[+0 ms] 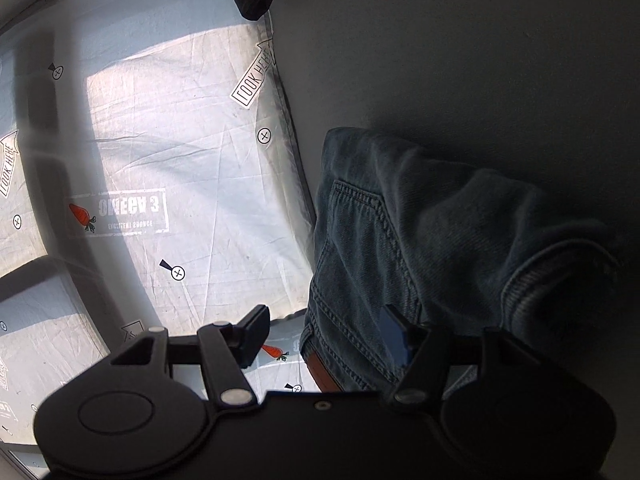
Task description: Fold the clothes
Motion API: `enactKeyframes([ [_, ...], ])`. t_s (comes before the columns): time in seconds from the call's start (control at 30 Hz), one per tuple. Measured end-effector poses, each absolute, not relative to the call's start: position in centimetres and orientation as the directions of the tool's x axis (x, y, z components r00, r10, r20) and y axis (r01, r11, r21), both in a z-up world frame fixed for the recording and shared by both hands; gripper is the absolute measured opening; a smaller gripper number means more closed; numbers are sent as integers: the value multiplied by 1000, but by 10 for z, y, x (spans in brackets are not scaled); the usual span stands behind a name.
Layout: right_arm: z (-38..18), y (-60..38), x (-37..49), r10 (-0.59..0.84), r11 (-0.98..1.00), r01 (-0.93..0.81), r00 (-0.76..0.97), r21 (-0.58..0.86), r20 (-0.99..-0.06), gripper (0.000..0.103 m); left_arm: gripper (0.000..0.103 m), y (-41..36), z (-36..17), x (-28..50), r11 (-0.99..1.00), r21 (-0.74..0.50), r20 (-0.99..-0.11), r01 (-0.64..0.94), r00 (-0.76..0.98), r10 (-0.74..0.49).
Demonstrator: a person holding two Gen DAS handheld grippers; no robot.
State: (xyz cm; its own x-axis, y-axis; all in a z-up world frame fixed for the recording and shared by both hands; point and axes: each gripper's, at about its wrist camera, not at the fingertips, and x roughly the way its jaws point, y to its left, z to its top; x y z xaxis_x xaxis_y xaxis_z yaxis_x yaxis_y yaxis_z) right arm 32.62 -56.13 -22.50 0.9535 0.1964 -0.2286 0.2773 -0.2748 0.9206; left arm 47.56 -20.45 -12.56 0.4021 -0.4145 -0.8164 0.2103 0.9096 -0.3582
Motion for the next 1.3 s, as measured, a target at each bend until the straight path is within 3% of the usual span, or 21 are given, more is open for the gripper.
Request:
enactKeyframes([
  [0.13,-229,-561,323,200,-299,270,956,915,-217,63,95,-215,-141,495,887,-428,-813,173,356,-461],
  [0.2,-232,-562,321,201,-311,266,957,912,-211,63,68,-223,-144,499,891,-422,-819,165,351,-453],
  [0.23,-232,-562,320,203,-315,263,957,912,-206,63,61,-227,-143,499,896,-411,-822,168,356,-444],
  [0.3,-232,-563,318,207,-318,259,958,912,-199,63,28,-232,-138,494,892,-399,-807,212,380,-451],
  [0.37,-231,-564,318,207,-312,258,958,914,-199,63,11,-237,-124,485,881,-392,-781,265,411,-470],
  [0.53,-225,-568,312,198,-291,249,960,924,-197,63,10,-242,-70,448,882,-305,-705,360,537,-463],
  [0.73,-216,-570,300,171,-244,238,965,940,-200,64,8,-205,-37,413,925,-258,-656,278,653,-379],
  [0.83,-217,-569,295,165,-209,284,953,936,-253,64,8,-177,-46,404,952,-234,-683,197,664,-305],
  [0.97,-216,-567,294,169,-98,391,913,915,-372,67,11,-138,-101,409,964,-260,-779,52,578,-241],
  [1.07,-214,-561,302,189,38,465,866,885,-463,72,26,-126,-139,411,972,-234,-825,23,524,-211],
  [1.13,-210,-556,308,192,132,486,843,864,-503,72,28,-126,-144,412,976,-213,-829,36,522,-200],
  [1.3,-190,-537,329,176,404,510,771,759,-612,77,62,-129,-144,421,991,-123,-837,49,531,-130],
])
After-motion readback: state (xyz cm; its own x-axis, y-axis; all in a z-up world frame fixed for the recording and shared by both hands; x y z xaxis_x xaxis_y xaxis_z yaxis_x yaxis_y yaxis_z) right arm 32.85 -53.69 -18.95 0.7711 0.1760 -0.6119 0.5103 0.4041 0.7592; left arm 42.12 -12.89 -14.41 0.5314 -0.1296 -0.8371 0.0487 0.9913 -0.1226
